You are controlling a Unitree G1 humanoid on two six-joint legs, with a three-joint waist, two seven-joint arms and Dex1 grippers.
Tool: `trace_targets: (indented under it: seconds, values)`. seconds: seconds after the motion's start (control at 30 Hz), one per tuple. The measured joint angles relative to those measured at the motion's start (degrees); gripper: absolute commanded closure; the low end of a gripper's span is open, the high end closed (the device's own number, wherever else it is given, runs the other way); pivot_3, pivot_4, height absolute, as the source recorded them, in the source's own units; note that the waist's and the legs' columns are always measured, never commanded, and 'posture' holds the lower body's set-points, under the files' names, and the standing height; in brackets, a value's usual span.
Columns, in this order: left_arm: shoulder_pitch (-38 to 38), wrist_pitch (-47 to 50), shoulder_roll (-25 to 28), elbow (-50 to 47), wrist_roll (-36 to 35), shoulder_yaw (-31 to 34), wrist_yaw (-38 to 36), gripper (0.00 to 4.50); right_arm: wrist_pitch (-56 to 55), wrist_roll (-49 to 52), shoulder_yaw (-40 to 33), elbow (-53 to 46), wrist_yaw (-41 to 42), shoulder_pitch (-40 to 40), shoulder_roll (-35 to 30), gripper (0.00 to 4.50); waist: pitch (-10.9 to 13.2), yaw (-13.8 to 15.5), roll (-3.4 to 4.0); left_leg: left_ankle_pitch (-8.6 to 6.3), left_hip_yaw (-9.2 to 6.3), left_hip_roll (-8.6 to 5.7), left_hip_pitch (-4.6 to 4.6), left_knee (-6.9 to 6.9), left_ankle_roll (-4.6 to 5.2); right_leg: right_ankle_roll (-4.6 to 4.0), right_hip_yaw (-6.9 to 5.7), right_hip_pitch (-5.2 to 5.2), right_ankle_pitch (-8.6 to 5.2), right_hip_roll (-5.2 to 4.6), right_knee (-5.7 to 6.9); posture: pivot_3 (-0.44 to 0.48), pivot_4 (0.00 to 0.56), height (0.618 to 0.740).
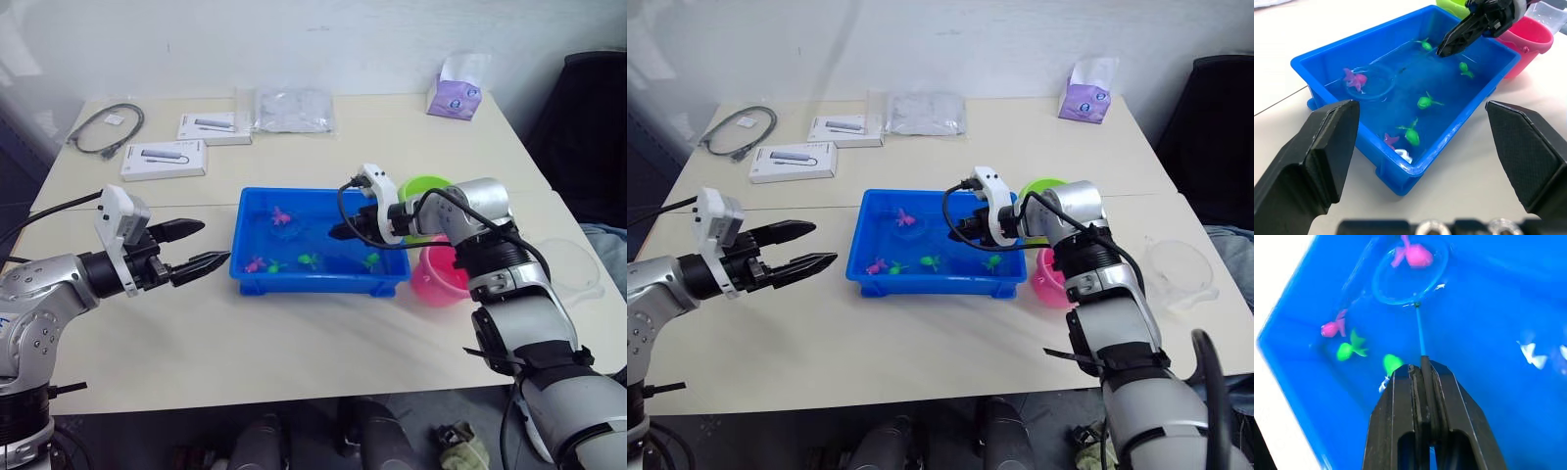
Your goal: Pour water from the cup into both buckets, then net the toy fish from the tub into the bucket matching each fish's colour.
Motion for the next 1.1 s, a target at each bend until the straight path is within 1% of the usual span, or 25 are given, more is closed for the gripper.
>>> trace_targets:
  seconds: [0.07,0.1,0.23,0.3,0.4,0.5,0.6,0.63,0.7,0.77,0.83,0.93,0.97,1.1]
  values:
    - [-0.5,-0.2,0.0,0.1,-0.3,-0.4,-0.4,0.07,-0.2,-0.1,0.2,-4.5,1.4,1.8,-1.8,4.50,0.0,0.1,0.00,0.00,-0.02,0.00,-0.01,0.00,0.00,0.00,-0.02,0.00,0.00,-0.01,0.00,0.000,0.150,0.740]
    - [-1.3,-0.2,0.0,0.4,-0.5,-1.1,-1.0,0.07,-0.7,-0.1,0.5,-9.3,2.7,4.4,-3.8,4.50,0.0,0.4,0.00,0.00,-0.05,0.00,-0.03,0.00,0.00,0.00,-0.06,0.00,0.00,-0.02,-0.02,0.000,0.150,0.740]
    - [-3.6,-0.3,0.0,1.8,-1.6,-3.4,-3.2,0.07,-2.9,0.0,0.3,-22.0,5.2,12.6,-9.6,4.50,0.0,0.4,0.00,-0.01,0.00,-0.04,-0.02,0.02,-0.01,0.03,-0.01,0.00,0.01,-0.01,-0.03,0.000,0.150,0.740]
    - [-6.0,-0.8,-0.1,2.8,-1.7,-6.4,-5.3,0.07,-3.3,1.5,-2.7,-30.1,5.6,18.5,-13.2,4.50,0.0,0.6,0.00,-0.01,-0.01,-0.02,-0.02,0.01,-0.01,0.03,-0.05,0.00,0.01,0.01,-0.03,0.000,0.150,0.740]
    - [-9.6,-1.8,-0.3,6.5,-1.6,-10.1,-8.3,0.07,-1.5,4.6,-10.0,-39.4,5.1,25.3,-17.5,4.50,0.0,1.4,0.00,-0.01,0.06,-0.02,0.01,0.02,-0.02,0.03,0.02,0.00,0.02,0.06,-0.01,0.000,0.150,0.740]
    - [-12.7,-3.0,-1.0,8.8,-1.3,-12.8,-10.6,0.07,1.6,8.2,-17.2,-46.4,4.2,29.9,-19.7,4.50,0.0,1.6,-0.01,-0.01,0.11,0.00,0.04,0.03,-0.02,0.03,0.08,0.00,0.02,0.09,0.01,0.000,0.150,0.740]
    - [-17.0,-5.0,-3.2,11.8,0.0,-17.4,-13.4,0.07,6.8,12.0,-27.4,-54.6,1.9,37.2,-21.8,4.50,0.0,2.3,-0.01,-0.01,0.11,-0.02,0.02,0.04,-0.02,0.03,0.07,0.01,0.03,0.11,-0.01,0.000,0.150,0.740]
    - [-18.7,-5.7,-4.4,13.3,0.7,-19.3,-14.5,0.07,8.7,13.1,-31.9,-57.5,1.0,40.1,-22.5,4.50,0.0,2.6,-0.01,-0.01,0.13,-0.06,0.03,0.04,0.00,0.05,0.10,0.01,0.04,0.11,0.00,0.000,0.150,0.740]
    - [-20.3,-6.6,-5.6,14.7,1.4,-21.4,-15.8,0.07,11.1,14.7,-37.3,-60.9,0.0,43.7,-23.0,4.50,0.0,3.0,-0.01,0.00,0.17,-0.07,0.03,0.06,0.01,0.09,0.16,0.01,0.07,0.14,-0.01,0.000,0.150,0.740]
    - [-23.3,-8.1,-7.8,17.6,2.5,-23.9,-18.0,0.07,13.4,16.6,-44.9,-65.7,-0.6,49.5,-23.6,4.50,0.0,3.3,-0.01,0.01,0.14,-0.09,0.02,0.07,0.03,0.09,0.14,0.02,0.07,0.25,-0.01,0.000,0.150,0.740]
    - [-25.1,-9.3,-9.0,19.8,3.4,-25.2,-19.7,0.07,14.7,17.4,-50.4,-69.2,-1.3,53.7,-23.7,4.50,0.0,3.2,-0.01,0.02,0.19,-0.12,0.04,0.06,0.05,0.11,0.21,0.02,0.08,0.25,0.00,0.000,0.150,0.740]
    - [-27.0,-10.9,-10.9,22.4,4.3,-27.3,-22.4,0.07,16.6,17.8,-58.3,-72.7,-3.7,58.1,-21.9,4.50,0.0,3.1,-0.01,0.03,0.22,-0.12,0.08,0.06,0.07,0.14,0.28,0.04,0.10,0.31,0.01,0.000,0.150,0.740]
    - [-27.9,-11.7,-11.9,23.3,5.0,-28.3,-23.4,0.07,16.5,17.8,-61.2,-74.3,-4.3,61.0,-21.1,4.50,0.0,3.1,-0.01,0.03,0.22,-0.12,0.08,0.05,0.07,0.14,0.28,0.04,0.10,0.37,0.00,0.000,0.150,0.740]
    - [-29.5,-13.1,-13.4,26.2,6.1,-29.4,-25.4,0.07,13.9,17.1,-66.2,-77.5,-4.8,68.2,-21.1,4.50,0.0,3.1,-0.01,0.03,0.25,-0.08,0.13,0.04,0.07,0.14,0.47,0.04,0.10,0.57,0.00,0.000,0.150,0.740]
